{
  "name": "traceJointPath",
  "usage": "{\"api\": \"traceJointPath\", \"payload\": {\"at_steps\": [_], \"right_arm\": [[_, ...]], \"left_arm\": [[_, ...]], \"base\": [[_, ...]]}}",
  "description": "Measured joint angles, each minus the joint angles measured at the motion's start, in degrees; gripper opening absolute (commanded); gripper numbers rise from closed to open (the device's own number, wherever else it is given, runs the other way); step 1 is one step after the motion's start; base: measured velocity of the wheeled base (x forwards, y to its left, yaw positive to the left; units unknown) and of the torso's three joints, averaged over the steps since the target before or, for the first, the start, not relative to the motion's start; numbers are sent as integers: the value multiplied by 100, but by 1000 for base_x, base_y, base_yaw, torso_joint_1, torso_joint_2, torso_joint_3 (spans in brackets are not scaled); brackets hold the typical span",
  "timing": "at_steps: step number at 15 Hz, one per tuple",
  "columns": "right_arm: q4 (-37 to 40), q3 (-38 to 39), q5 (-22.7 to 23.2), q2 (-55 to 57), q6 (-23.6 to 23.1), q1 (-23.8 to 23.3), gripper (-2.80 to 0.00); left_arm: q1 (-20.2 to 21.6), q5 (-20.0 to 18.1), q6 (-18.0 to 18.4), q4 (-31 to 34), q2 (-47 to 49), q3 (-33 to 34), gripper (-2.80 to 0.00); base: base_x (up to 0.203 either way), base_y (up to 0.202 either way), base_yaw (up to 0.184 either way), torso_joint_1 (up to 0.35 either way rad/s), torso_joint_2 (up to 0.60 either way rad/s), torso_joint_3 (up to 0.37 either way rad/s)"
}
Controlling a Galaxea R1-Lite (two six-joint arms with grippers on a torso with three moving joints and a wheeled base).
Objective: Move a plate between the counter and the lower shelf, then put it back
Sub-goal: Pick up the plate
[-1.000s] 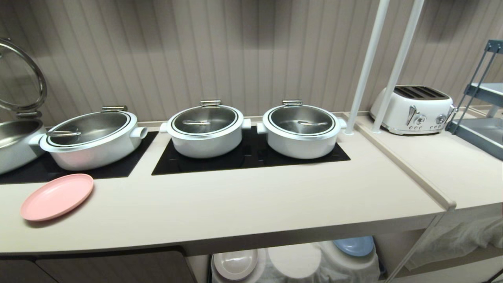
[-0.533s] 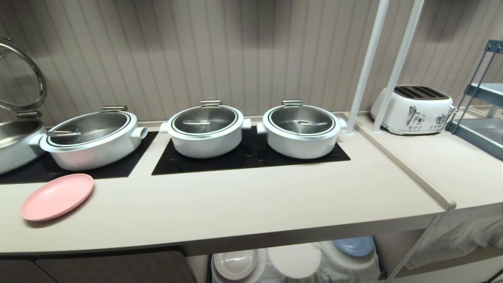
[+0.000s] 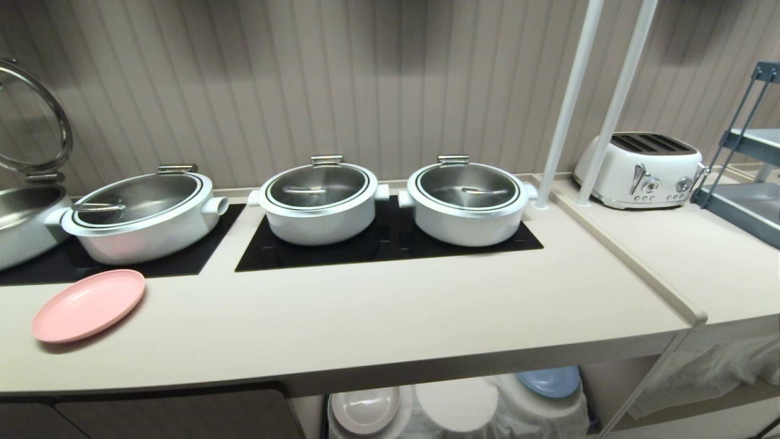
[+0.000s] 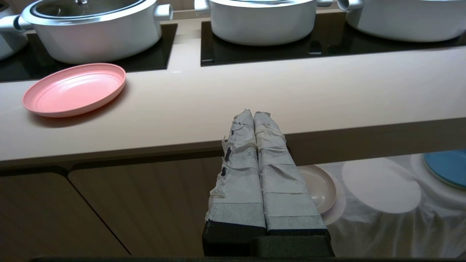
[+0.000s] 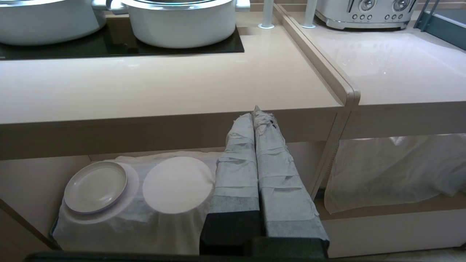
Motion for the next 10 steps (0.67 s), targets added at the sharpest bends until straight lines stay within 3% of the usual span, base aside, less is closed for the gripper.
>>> {"api": "traceJointPath", "payload": {"at_steps": [3, 6, 10], "right_arm": [[-2, 0, 0, 0, 1, 0, -280], [-2, 0, 0, 0, -2, 0, -280], [1, 0, 0, 0, 1, -1, -280]], "left_arm": [[0, 4, -59, -2, 0, -1, -280], [2, 5, -66, -2, 0, 0, -280], [2, 3, -69, 0, 0, 0, -280]], "base": [[-22, 0, 1, 6, 1, 1], [-151, 0, 0, -4, -3, 3], [0, 0, 0, 0, 0, 0]]}}
